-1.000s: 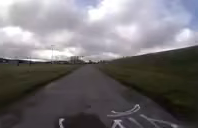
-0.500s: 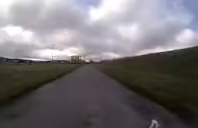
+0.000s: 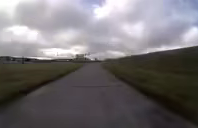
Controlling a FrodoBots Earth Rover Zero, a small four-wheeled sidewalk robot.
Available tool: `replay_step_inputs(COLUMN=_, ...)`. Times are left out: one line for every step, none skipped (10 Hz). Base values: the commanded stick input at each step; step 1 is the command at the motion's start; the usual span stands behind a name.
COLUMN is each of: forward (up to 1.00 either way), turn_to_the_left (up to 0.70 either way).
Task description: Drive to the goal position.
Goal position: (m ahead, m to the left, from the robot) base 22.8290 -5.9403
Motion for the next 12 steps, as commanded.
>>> replay_step_inputs(forward=1.00, turn_to_the_left=0.00)
replay_step_inputs(forward=1.00, turn_to_the_left=0.00)
replay_step_inputs(forward=1.00, turn_to_the_left=0.00)
replay_step_inputs(forward=1.00, turn_to_the_left=0.00)
replay_step_inputs(forward=1.00, turn_to_the_left=0.00)
replay_step_inputs(forward=1.00, turn_to_the_left=0.00)
replay_step_inputs(forward=1.00, turn_to_the_left=0.00)
replay_step_inputs(forward=1.00, turn_to_the_left=0.00)
replay_step_inputs(forward=1.00, turn_to_the_left=0.00)
replay_step_inputs(forward=1.00, turn_to_the_left=0.00)
replay_step_inputs(forward=1.00, turn_to_the_left=0.00)
replay_step_inputs(forward=1.00, turn_to_the_left=-0.39)
